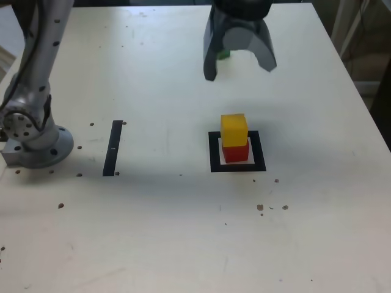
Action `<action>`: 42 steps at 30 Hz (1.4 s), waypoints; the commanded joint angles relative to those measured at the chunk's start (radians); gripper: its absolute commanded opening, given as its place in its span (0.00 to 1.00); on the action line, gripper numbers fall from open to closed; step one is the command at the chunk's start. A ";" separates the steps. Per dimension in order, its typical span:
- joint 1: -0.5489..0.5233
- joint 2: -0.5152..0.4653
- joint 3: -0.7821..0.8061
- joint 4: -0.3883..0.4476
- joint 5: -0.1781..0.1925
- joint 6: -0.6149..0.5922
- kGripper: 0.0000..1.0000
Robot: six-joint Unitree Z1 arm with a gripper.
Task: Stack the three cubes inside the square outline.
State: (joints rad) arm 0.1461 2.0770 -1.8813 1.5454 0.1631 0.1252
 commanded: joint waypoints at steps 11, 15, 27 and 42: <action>0.226 0.058 -0.107 -0.002 0.045 0.130 1.00; 0.310 0.094 -0.158 0.001 0.042 0.181 1.00; 0.476 0.225 -0.343 0.048 0.020 0.255 0.99; 0.544 0.381 -0.445 0.053 0.006 0.260 0.99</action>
State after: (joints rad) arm 0.6861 2.4398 -2.3230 1.5934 0.1721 0.3835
